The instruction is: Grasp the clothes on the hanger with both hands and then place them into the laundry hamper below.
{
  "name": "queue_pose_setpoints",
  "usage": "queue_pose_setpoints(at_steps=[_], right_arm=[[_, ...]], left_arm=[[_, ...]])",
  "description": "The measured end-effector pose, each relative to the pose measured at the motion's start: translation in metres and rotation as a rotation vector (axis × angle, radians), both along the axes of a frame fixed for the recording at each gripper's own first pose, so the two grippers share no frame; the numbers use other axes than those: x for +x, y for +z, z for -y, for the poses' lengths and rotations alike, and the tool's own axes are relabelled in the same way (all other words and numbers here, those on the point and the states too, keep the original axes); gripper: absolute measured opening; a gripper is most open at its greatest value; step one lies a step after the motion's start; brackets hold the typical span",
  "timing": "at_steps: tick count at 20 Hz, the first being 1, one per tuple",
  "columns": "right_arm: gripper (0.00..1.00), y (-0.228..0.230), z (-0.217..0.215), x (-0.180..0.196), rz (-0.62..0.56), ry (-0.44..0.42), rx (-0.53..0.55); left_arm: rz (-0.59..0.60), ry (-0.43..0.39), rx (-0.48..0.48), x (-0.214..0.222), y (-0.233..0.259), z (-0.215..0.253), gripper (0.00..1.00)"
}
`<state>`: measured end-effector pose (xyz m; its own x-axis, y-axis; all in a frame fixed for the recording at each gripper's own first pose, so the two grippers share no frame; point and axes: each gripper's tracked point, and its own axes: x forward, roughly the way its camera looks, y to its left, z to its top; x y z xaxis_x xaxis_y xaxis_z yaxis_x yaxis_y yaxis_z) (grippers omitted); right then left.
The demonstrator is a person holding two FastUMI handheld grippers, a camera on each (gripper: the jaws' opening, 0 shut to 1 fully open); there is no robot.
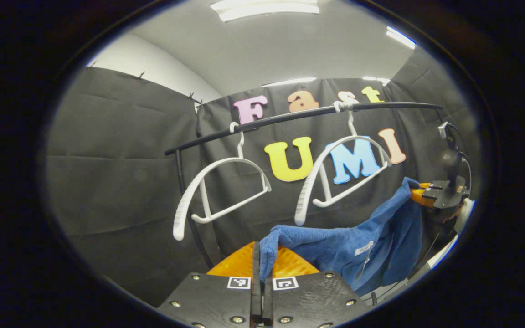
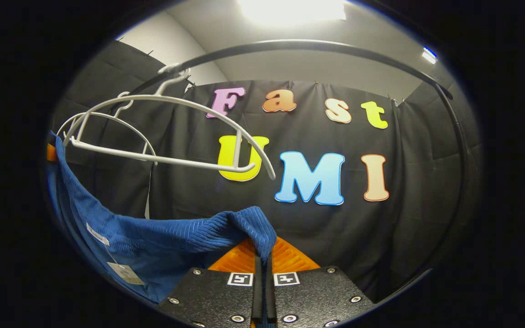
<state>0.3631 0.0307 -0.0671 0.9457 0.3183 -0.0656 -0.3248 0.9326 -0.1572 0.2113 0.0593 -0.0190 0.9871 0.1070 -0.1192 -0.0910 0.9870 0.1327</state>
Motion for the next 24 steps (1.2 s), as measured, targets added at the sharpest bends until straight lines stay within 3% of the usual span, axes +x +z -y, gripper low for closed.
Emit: queue_pose_setpoints(at_steps=[12,19,24], right_arm=[[0.02,0.066,-0.024,-0.118,0.028,0.011,0.083],[0.02,0.083,-0.044,-0.191,0.035,0.032,0.103],[0.02,0.083,-0.065,-0.234,0.006,0.092,0.122]], left_arm=[[0.104,-0.158,-0.085,-0.053,0.046,0.041,0.01],[0.136,-0.258,-0.162,-0.082,0.058,0.069,0.02],[0.117,-0.309,-0.189,-0.114,0.052,0.091,0.02]])
